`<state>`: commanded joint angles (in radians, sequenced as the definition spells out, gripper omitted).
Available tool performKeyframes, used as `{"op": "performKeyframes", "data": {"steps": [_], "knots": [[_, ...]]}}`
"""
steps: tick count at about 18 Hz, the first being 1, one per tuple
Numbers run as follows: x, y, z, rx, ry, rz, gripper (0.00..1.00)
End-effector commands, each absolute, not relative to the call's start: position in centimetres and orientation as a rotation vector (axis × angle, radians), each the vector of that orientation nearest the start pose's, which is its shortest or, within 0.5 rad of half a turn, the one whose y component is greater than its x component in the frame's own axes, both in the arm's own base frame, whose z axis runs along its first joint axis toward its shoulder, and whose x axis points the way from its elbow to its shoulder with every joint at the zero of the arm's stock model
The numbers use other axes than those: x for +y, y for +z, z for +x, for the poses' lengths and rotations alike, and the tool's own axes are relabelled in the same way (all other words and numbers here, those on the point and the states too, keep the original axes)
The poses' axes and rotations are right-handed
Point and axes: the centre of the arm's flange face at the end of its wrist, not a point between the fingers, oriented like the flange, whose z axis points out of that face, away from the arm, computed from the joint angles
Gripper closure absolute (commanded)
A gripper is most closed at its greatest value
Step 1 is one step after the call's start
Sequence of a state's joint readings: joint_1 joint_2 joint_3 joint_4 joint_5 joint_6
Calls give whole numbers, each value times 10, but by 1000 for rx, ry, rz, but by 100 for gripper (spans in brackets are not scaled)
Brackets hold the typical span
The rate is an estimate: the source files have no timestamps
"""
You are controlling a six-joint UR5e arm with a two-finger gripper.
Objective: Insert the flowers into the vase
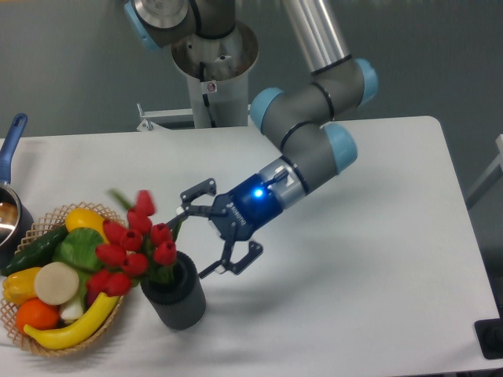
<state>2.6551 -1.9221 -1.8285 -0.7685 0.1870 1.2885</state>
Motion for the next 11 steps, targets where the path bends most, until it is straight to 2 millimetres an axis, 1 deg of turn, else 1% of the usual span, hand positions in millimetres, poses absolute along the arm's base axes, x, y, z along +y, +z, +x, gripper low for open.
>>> {"op": "performKeyframes", "data": {"steps": [3, 5, 6, 8, 10, 11], "knots": [[461, 345, -405, 315, -342, -1784, 0], [445, 354, -418, 298, -291, -1808, 0], [441, 359, -420, 299, -266, -1834, 0], [438, 363, -427, 308, -197, -1934, 0], [435, 367, -441, 314, -104, -2061, 0], [430, 365, -450, 304, -67, -2111, 0]]}}
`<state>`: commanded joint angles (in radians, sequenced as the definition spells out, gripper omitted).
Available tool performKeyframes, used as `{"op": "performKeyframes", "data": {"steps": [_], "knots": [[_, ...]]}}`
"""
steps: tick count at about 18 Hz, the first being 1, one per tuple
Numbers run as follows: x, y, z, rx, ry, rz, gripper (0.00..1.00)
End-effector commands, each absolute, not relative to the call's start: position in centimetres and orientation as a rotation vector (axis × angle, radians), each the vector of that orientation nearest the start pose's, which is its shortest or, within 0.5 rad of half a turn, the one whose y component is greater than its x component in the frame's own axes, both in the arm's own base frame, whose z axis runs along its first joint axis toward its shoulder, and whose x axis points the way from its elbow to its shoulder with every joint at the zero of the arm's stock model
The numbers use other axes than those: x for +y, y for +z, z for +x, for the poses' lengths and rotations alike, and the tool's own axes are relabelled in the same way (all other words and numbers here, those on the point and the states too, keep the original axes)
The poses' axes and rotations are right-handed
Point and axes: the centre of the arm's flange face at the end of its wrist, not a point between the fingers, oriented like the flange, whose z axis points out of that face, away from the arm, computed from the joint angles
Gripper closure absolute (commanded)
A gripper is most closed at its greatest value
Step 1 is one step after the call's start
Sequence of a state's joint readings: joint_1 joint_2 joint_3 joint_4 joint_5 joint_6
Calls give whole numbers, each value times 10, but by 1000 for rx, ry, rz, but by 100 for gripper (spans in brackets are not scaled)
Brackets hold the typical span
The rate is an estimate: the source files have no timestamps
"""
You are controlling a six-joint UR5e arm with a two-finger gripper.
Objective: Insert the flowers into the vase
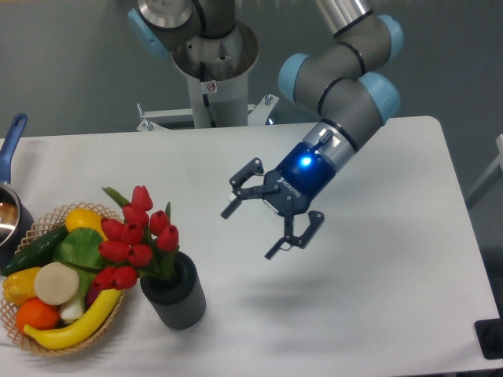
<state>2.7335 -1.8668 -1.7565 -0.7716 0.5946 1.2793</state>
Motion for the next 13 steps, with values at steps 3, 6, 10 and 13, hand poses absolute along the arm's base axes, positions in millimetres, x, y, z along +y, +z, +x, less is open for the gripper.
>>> {"op": "performKeyframes", "data": {"steps": [3, 6, 10, 13], "knots": [[414, 365, -473, 267, 2, -2189, 0], [387, 358, -494, 204, 67, -2291, 0], [359, 340, -516, 84, 186, -2555, 0], [347, 336, -531, 11, 297, -2728, 0]]}}
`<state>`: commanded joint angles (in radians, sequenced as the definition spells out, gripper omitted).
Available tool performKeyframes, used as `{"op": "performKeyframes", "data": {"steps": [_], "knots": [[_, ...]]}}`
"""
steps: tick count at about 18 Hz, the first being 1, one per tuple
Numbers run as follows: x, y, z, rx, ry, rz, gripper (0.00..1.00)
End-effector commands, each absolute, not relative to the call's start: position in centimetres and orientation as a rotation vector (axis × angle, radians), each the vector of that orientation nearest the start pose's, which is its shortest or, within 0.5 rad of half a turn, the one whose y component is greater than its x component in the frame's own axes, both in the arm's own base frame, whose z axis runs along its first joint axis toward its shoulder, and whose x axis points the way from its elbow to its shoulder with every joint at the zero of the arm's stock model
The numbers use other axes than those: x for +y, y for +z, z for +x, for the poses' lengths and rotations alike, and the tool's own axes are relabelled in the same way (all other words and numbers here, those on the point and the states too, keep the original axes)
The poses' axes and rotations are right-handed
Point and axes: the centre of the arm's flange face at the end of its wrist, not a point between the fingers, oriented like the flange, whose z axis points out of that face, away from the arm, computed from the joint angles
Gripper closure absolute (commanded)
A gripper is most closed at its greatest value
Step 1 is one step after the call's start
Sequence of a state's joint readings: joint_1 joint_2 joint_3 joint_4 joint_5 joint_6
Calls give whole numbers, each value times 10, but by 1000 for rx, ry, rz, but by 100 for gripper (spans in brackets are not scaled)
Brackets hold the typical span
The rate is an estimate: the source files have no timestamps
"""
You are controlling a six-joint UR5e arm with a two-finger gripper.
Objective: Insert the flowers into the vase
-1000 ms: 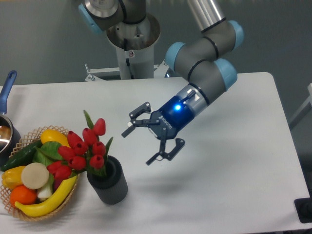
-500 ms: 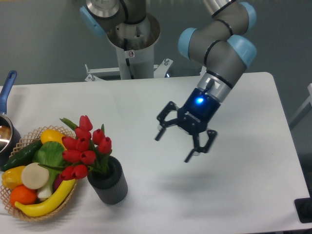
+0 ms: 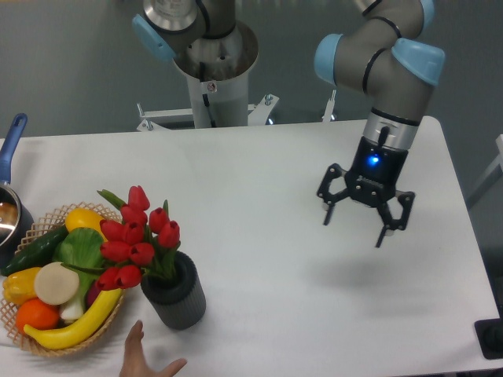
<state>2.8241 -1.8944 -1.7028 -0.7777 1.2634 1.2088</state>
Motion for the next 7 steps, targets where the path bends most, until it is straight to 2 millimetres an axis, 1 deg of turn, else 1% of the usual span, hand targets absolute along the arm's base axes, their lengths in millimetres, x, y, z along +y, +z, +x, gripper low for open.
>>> {"op": "performKeyframes", "data": {"steps": [3, 5, 7], "knots": [[344, 330, -543, 5, 328, -2783, 0], [339, 334, -550, -6, 348, -2808, 0], [333, 338, -549, -22, 341, -2891, 0]]}}
